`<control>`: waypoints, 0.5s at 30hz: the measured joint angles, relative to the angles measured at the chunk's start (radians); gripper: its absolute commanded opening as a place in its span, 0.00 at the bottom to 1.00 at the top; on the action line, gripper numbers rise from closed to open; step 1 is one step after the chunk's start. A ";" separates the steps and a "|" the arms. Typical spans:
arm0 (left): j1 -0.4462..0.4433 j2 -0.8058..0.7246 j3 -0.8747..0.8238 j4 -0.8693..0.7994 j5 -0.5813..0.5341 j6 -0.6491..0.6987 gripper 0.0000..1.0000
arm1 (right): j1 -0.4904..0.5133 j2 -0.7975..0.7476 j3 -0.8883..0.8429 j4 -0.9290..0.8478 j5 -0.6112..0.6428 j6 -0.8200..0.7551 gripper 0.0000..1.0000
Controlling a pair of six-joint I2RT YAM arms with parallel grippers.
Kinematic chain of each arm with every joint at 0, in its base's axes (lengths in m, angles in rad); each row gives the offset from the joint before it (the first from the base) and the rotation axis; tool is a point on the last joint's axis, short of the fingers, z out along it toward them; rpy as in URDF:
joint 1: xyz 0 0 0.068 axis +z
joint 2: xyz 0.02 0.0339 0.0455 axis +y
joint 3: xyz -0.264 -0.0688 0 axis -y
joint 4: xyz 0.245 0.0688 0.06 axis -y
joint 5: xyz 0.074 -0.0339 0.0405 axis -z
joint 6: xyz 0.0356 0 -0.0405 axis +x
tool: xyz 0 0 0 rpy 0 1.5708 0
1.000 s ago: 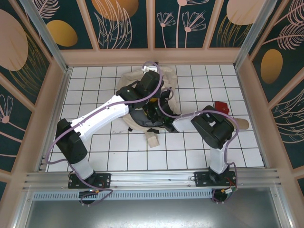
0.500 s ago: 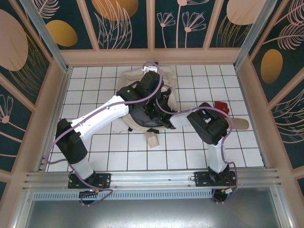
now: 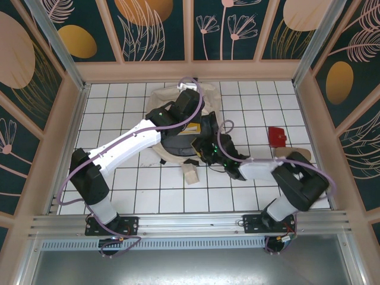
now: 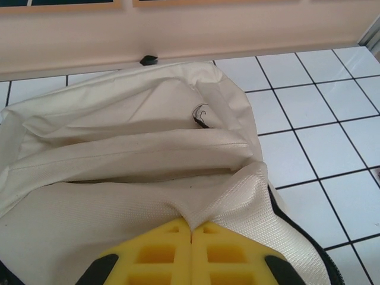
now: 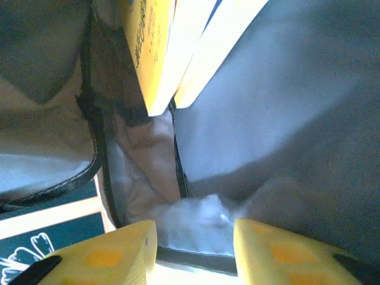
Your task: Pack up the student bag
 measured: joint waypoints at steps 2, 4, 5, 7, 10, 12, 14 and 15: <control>0.007 0.000 -0.016 0.014 0.029 0.000 0.12 | -0.001 -0.121 -0.035 -0.086 0.072 -0.019 0.45; 0.013 0.000 -0.043 0.042 0.058 -0.003 0.20 | -0.005 -0.233 -0.046 -0.188 0.163 -0.046 0.49; 0.017 0.000 -0.061 0.060 0.071 -0.007 0.28 | -0.012 -0.283 -0.045 -0.238 0.208 -0.063 0.51; 0.025 0.000 -0.097 0.084 0.106 -0.017 0.50 | -0.036 -0.364 -0.032 -0.342 0.289 -0.105 0.54; 0.039 -0.019 -0.163 0.119 0.172 -0.033 0.72 | -0.109 -0.420 0.018 -0.479 0.370 -0.185 0.59; 0.050 -0.050 -0.201 0.133 0.219 -0.037 0.79 | -0.161 -0.423 0.068 -0.546 0.391 -0.253 0.64; 0.068 -0.098 -0.235 0.150 0.254 -0.042 0.83 | -0.184 -0.417 0.119 -0.594 0.400 -0.327 0.67; 0.080 -0.128 -0.254 0.164 0.268 -0.045 0.84 | -0.195 -0.406 0.150 -0.613 0.394 -0.367 0.69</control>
